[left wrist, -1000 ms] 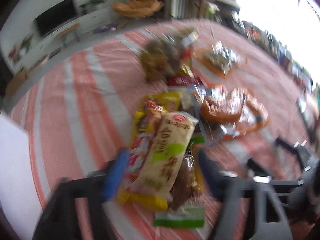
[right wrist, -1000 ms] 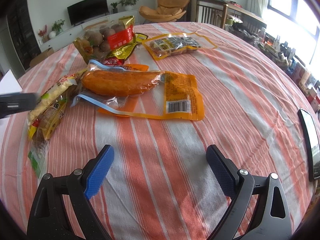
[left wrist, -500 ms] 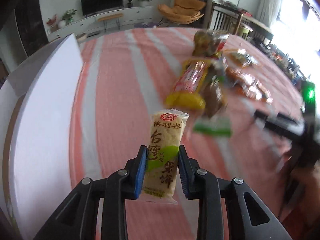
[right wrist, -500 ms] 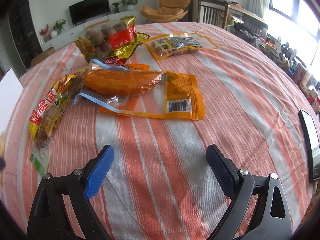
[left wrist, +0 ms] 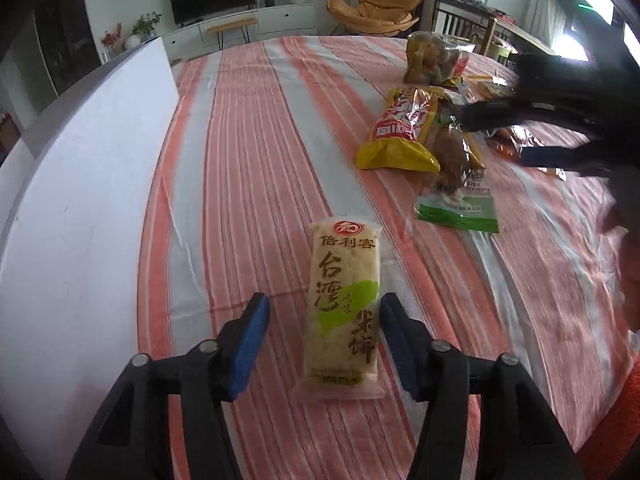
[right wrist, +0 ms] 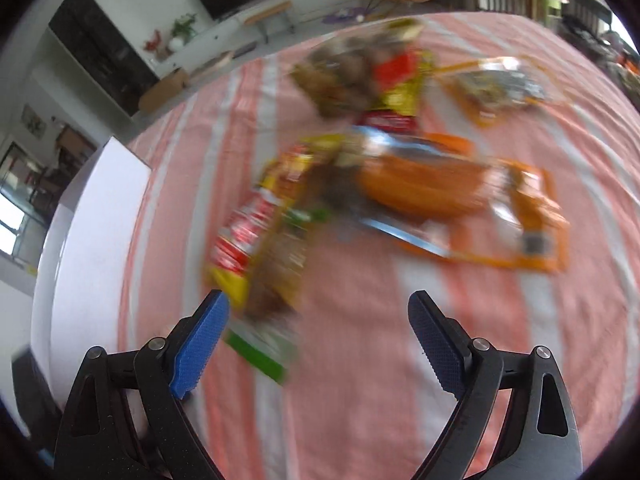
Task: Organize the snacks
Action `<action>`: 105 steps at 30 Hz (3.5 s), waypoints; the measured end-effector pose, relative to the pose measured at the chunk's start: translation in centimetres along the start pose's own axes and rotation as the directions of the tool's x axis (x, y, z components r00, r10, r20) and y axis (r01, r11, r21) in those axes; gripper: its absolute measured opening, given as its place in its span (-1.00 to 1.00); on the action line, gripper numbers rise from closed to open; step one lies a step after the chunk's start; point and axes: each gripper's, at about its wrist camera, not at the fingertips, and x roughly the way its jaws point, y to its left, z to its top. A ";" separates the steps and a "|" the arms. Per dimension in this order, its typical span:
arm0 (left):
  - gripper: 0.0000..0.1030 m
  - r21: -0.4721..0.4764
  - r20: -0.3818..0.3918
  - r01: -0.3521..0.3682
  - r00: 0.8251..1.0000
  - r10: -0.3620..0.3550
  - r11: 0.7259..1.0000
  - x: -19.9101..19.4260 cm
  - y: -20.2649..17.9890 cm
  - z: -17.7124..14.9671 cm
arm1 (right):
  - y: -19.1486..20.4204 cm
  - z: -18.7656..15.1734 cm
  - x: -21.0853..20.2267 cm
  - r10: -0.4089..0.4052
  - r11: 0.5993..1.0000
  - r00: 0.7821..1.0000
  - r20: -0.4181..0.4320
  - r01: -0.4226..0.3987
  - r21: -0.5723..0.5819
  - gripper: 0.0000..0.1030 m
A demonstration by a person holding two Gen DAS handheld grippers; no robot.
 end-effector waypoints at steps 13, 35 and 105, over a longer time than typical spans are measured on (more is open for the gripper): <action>-0.41 -0.012 0.059 0.102 0.993 -0.101 0.995 -0.7 0.1 -0.7 | -1.7 -3.1 0.5 -0.032 0.999 0.997 -0.075 0.033 0.013 -0.35; -0.44 -0.034 0.070 0.209 0.976 -0.206 0.977 -2.1 -1.1 -0.6 | -5.2 -6.6 -4.7 -0.042 0.995 0.999 0.018 0.040 0.090 -0.02; 0.91 0.066 0.088 -0.006 0.996 0.000 0.998 3.7 -3.9 2.5 | -5.5 -9.5 -2.8 -0.352 0.936 0.909 0.223 0.347 0.064 0.34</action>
